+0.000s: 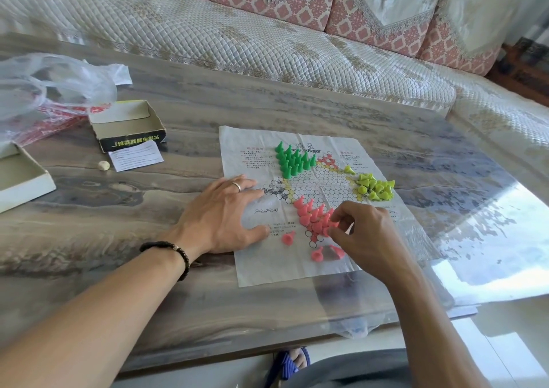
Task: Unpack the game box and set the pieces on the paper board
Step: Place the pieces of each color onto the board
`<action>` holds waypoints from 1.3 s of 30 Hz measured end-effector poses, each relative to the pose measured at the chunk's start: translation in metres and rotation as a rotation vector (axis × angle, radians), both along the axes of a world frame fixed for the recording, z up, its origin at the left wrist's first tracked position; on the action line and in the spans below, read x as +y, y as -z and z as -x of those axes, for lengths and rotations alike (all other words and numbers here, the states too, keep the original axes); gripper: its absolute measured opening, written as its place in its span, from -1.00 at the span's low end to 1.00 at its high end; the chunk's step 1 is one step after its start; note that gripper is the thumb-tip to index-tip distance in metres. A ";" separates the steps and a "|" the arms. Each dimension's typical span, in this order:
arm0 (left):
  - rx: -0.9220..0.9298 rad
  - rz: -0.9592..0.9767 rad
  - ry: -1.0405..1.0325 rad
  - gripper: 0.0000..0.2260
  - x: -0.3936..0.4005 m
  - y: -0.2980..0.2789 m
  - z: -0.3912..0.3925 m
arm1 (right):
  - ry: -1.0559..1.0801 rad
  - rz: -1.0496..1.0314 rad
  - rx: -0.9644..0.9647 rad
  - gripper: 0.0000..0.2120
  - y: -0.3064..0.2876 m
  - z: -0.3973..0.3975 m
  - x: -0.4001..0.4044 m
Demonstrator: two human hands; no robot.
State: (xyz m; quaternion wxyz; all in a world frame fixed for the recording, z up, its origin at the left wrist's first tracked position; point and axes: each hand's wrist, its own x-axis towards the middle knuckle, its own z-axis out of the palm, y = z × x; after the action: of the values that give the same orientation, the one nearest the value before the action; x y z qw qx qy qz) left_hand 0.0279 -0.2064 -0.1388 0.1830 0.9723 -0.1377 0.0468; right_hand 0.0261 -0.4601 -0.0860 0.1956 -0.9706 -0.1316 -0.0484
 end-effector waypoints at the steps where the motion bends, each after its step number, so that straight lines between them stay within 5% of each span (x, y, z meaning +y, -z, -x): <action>1: 0.001 0.001 -0.001 -0.12 0.000 0.000 0.000 | 0.003 -0.011 0.002 -0.91 -0.001 0.001 -0.002; 10: -0.007 0.003 -0.001 -0.13 0.000 0.000 0.000 | -0.052 0.072 0.156 -0.89 -0.004 0.012 -0.014; 23: -0.004 0.002 -0.001 -0.11 0.000 -0.001 0.001 | -0.055 -0.153 0.084 -0.88 -0.009 0.011 -0.002; 39: -0.015 0.022 0.005 -0.14 0.000 -0.001 0.002 | -0.075 -0.064 0.002 -0.89 0.001 0.010 0.020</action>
State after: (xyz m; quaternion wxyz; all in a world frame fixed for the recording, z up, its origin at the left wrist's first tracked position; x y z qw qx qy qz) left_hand 0.0262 -0.2065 -0.1375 0.1928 0.9695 -0.1411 0.0549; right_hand 0.0164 -0.4400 -0.0868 0.2282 -0.9583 -0.1662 -0.0441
